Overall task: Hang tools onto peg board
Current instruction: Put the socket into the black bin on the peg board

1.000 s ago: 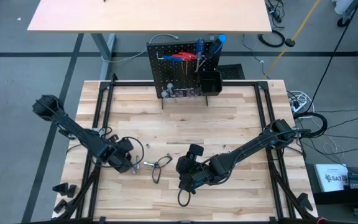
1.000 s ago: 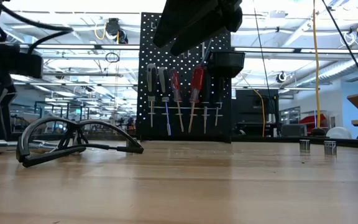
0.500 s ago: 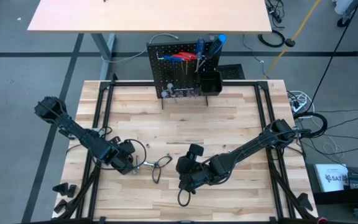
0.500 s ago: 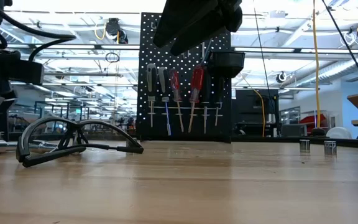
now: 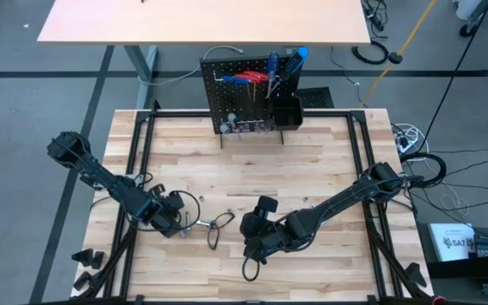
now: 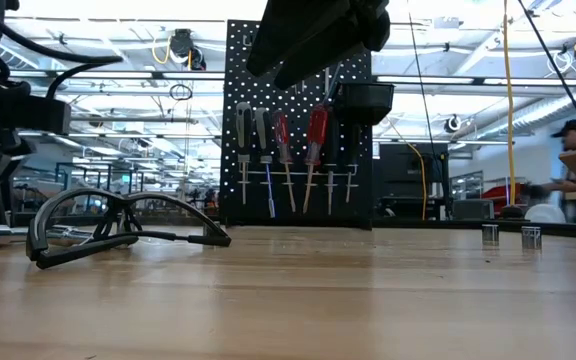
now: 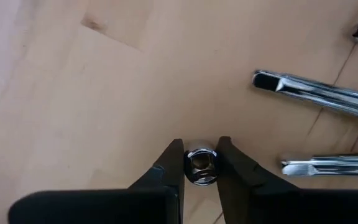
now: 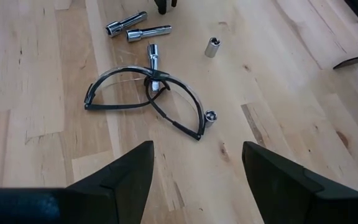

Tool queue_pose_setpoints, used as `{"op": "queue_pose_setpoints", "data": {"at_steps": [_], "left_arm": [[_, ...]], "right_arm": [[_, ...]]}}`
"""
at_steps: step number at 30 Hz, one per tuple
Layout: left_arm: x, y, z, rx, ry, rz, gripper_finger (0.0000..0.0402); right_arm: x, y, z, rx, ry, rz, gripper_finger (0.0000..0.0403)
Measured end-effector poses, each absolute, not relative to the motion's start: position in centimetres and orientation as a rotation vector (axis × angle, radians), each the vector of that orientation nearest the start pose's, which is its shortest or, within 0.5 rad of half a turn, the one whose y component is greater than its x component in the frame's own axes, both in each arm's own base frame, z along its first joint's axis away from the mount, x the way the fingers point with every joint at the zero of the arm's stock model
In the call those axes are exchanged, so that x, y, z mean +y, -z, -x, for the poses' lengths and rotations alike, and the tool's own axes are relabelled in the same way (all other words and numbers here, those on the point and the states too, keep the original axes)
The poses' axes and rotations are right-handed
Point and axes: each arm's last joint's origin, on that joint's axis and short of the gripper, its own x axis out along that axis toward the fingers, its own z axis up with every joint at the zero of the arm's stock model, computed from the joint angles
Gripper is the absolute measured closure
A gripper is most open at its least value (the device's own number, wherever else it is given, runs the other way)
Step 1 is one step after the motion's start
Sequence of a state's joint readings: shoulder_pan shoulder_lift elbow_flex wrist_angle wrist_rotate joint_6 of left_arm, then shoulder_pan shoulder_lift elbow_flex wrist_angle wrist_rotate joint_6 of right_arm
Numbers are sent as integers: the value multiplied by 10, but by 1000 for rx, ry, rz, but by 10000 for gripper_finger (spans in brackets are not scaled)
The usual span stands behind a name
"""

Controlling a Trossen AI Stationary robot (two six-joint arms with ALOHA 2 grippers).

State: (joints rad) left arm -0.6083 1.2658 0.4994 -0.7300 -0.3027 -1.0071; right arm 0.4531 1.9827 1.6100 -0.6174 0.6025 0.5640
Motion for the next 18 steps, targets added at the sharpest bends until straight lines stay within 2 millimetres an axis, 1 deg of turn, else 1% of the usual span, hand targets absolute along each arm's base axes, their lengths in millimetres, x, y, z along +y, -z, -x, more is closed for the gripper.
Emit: {"op": "queue_pose_setpoints", "data": {"at_steps": [2,6,9,11,14,18], "left_arm": [[-87,-138,-141,1264,-441,166,344],[-88,-152,-145,1216,-449,128,344],[-90,-168,-149,1166,-407,100,344],[-91,-180,-152,1110,-378,74,344],[-94,-203,-157,988,-322,36,344],[-98,-233,-161,730,-206,3,344]], "right_arm": [[172,-236,-390,775,365,-30,165],[172,-236,-391,761,362,-40,165],[173,-237,-392,752,357,-41,165],[174,-237,-391,763,339,4,165],[181,-238,-386,758,328,109,165],[193,-252,-382,642,357,232,165]]}}
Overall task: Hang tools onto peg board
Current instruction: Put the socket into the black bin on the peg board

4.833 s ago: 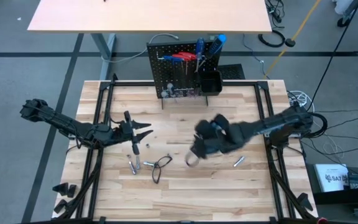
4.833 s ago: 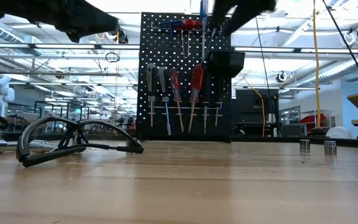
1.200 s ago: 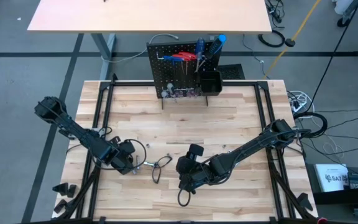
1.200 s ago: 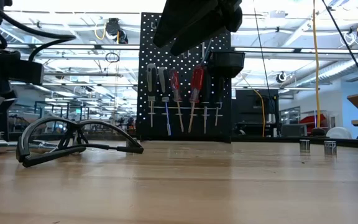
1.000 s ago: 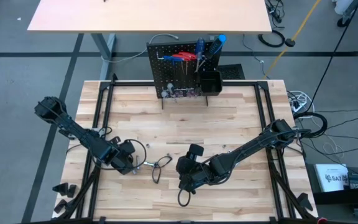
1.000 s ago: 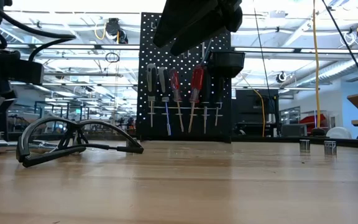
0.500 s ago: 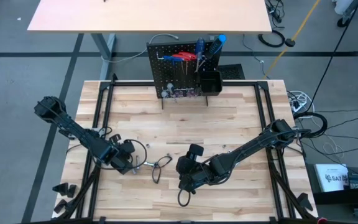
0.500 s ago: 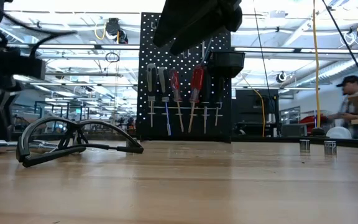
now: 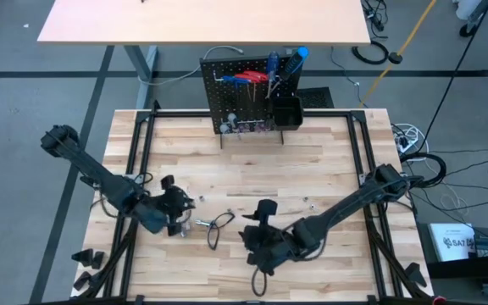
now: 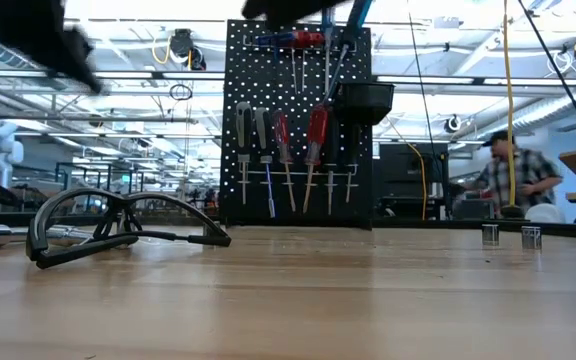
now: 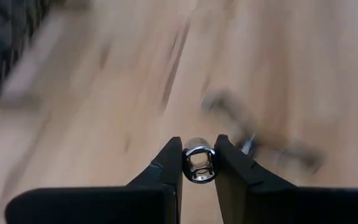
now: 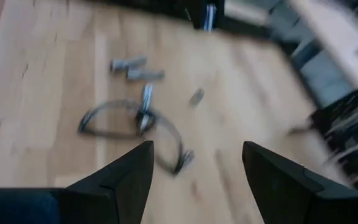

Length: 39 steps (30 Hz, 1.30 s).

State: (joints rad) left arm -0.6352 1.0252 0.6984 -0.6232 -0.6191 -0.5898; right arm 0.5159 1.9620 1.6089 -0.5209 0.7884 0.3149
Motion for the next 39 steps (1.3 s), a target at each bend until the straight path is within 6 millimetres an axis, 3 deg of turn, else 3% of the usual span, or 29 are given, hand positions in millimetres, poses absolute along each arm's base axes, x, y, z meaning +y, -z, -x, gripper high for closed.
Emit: {"op": "queue_pose_setpoints", "data": {"at_steps": [8,15,22,25,33,39], "left_arm": [[-104,-284,-165,250,84,2,344],[-112,-308,-165,38,355,32,344],[-119,-309,-173,-15,410,56,344],[-120,-311,-181,-58,347,168,344],[-118,-309,-202,-125,253,349,339],[-118,-306,-204,-108,252,347,338]], "right_arm": [[200,-264,-390,510,352,343,165],[215,-293,-399,301,265,522,165],[218,-315,-406,103,112,680,165],[215,-318,-408,68,91,793,165],[210,-322,-411,66,122,1108,165],[212,-331,-406,90,288,1115,165]]}}
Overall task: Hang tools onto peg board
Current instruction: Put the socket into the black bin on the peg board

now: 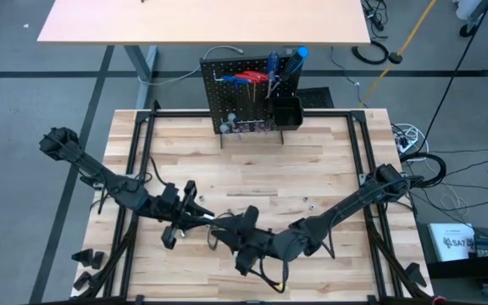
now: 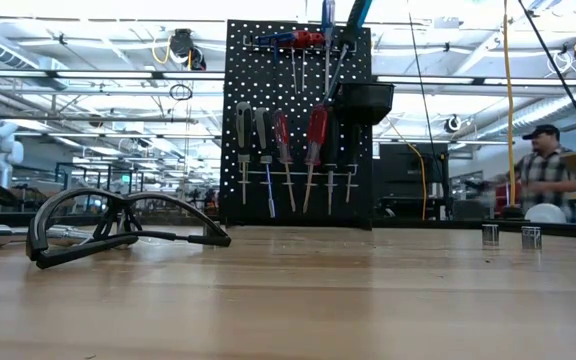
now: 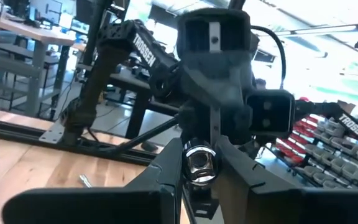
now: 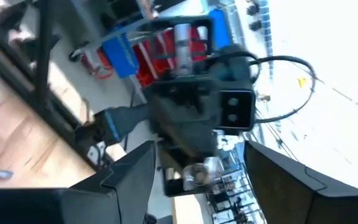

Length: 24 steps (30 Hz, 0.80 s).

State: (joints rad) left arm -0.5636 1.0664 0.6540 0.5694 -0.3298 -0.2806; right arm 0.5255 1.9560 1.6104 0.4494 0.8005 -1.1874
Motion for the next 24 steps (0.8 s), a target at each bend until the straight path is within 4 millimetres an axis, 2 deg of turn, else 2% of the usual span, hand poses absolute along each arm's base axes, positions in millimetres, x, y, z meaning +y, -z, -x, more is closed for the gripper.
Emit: {"op": "queue_pose_setpoints", "data": {"at_steps": [3,9,14,19,24], "left_arm": [[-118,-306,-204,-107,265,339,337],[-121,-304,-208,-124,292,342,337],[-121,-304,-210,-137,292,330,336],[-120,-306,-210,-151,292,327,336],[-121,-306,-210,-150,305,317,330]], "right_arm": [[210,-333,-407,70,299,1072,165],[192,-333,-417,45,285,993,165],[184,-333,-421,26,264,960,176],[184,-333,-422,22,261,934,228],[184,-332,-422,19,258,888,319]]}}
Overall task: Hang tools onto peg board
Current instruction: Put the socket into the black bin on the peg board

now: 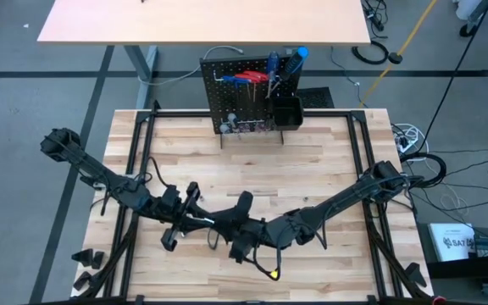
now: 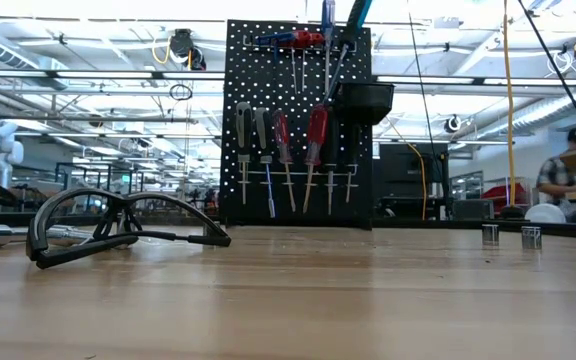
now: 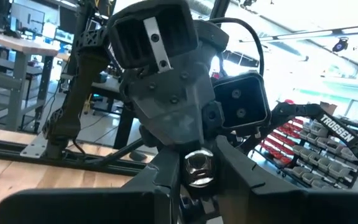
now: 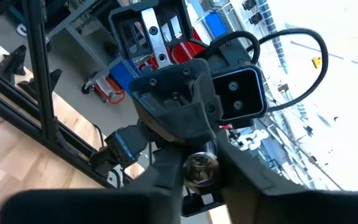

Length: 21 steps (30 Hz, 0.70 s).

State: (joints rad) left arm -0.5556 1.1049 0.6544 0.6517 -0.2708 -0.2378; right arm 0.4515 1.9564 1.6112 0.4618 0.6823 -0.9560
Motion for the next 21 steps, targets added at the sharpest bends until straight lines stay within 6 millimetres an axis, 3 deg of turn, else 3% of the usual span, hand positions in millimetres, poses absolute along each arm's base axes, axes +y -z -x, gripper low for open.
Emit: {"op": "queue_pose_setpoints", "data": {"at_steps": [2,9,13,18,21], "left_arm": [[-121,-305,-210,-147,300,318,319],[-117,-308,-207,-155,257,245,253],[-106,-316,-191,-136,190,155,239],[-80,-310,-162,44,-130,102,238],[-66,-303,-145,129,-267,119,238]], "right_arm": [[185,-332,-421,22,258,904,351],[185,-332,-419,59,338,858,351],[186,-334,-414,137,470,862,351],[177,-362,-392,182,608,752,351],[154,-370,-376,298,702,659,351]]}}
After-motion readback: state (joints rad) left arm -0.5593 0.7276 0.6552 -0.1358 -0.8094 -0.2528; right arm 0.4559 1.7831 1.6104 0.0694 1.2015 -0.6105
